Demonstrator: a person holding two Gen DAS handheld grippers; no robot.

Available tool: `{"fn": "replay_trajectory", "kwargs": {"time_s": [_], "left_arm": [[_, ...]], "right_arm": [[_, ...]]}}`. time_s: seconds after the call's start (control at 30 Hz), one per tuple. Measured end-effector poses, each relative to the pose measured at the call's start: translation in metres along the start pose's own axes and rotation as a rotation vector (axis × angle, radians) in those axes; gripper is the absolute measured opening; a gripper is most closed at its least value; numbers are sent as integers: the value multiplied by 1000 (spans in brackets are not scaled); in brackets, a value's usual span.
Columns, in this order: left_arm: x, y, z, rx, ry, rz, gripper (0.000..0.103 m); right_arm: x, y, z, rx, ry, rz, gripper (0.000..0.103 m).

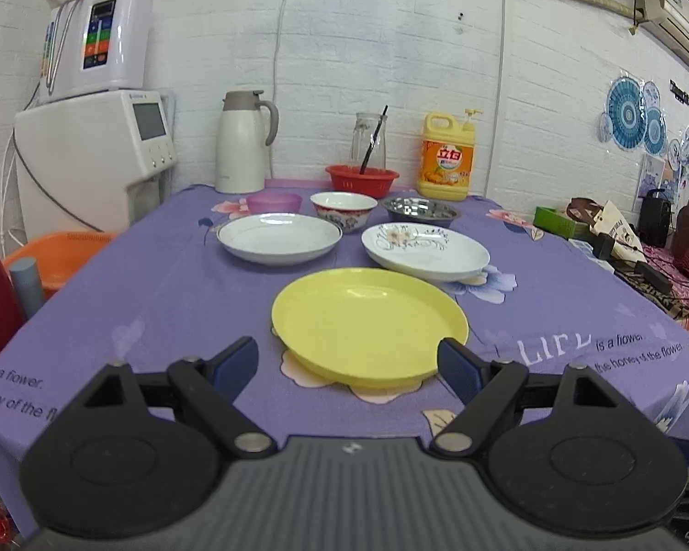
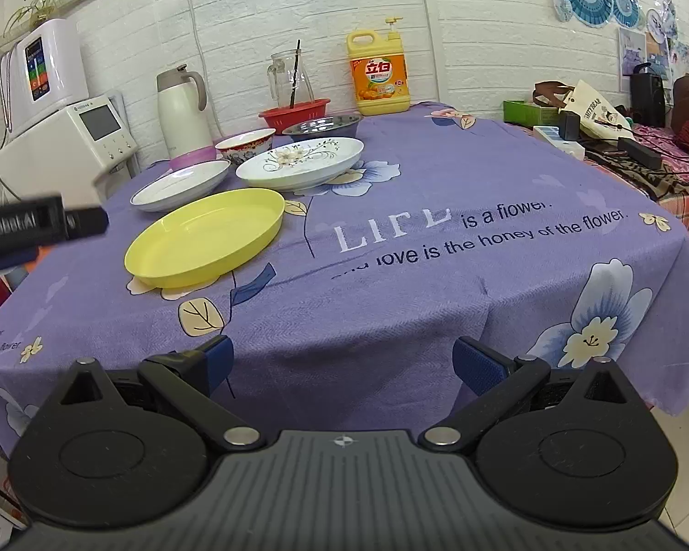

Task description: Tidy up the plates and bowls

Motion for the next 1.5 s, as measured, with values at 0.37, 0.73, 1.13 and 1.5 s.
{"fn": "replay_trajectory", "kwargs": {"time_s": [0.37, 0.73, 1.13, 1.5], "left_arm": [[-4, -6, 2, -18, 7, -5, 84], [14, 4, -12, -6, -23, 11, 84], [2, 36, -66, 15, 117, 61, 84], [12, 66, -120, -41, 192, 129, 83]], "right_arm": [[-1, 1, 0, 10, 9, 4, 103], [0, -1, -2, 35, 8, -3, 103], [21, 12, -29, 78, 58, 25, 103], [74, 57, -98, 47, 86, 156, 103]]}}
Point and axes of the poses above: each gripper's, at about its wrist camera, not at the fingertips, and z roughly against the way its jaws point, y to its left, x to its top, the point moved 3 cm from there along -z, roughly the way its jaws point, and after that the axes turned 12 degrees about -z, right-handed, at the moved point
